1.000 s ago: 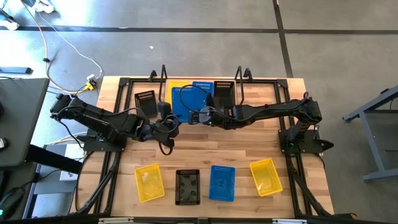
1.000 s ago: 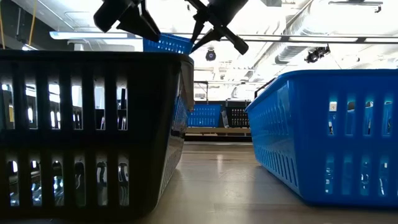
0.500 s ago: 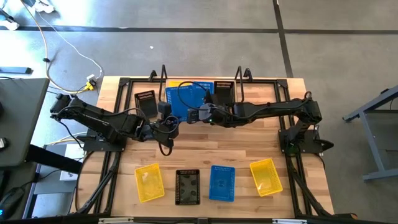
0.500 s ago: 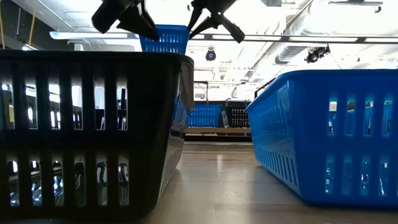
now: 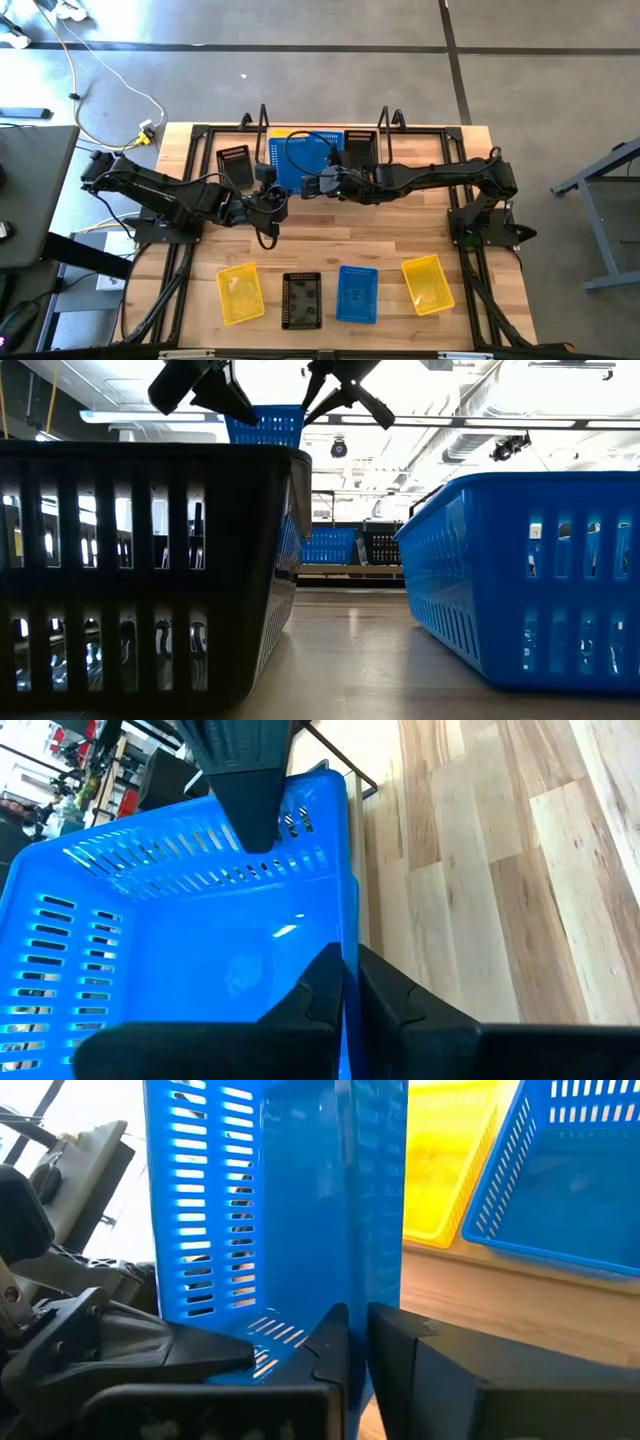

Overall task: Stack baskets on shelf by color
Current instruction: Stack the top blue basket on top of the blue basket on the shelf

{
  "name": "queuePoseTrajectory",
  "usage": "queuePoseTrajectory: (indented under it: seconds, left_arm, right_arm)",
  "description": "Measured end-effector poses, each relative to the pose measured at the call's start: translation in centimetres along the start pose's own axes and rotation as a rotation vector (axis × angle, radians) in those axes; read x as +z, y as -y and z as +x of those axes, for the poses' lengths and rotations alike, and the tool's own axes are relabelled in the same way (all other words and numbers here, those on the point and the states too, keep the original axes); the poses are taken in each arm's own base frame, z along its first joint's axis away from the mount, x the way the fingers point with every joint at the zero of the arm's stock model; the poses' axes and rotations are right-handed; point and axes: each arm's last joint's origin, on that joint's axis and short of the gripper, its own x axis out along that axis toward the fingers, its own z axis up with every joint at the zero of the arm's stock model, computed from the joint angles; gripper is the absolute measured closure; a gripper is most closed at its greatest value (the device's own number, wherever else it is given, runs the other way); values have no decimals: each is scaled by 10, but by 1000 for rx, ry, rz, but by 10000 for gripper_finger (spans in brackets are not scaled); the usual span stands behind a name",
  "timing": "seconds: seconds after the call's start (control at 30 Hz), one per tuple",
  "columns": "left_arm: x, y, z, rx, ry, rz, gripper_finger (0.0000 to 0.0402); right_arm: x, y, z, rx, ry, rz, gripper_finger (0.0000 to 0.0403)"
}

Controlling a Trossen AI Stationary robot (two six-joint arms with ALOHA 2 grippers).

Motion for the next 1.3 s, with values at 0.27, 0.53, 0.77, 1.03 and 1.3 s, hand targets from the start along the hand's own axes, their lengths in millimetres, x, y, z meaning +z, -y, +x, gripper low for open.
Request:
queuePoseTrajectory:
  seconds: [0.27,0.53,0.77,1.03,1.3]
  left_arm:
    - [-2,1,0,-16,-6,10,400]
    - [-1,1,1,-18,0,3,401]
    - [-4,-7,6,-48,0,-72,401]
    - [-10,-22,11,-34,-15,-122,401]
    - [-12,-29,17,-80,0,-154,401]
  right_arm:
    - [6,2,0,-12,15,4,300]
    - [17,7,-3,-33,29,1,268]
    - [25,12,-1,-52,39,-1,268]
    - [36,19,2,-90,74,12,268]
    - [58,26,-9,-123,138,-34,268]
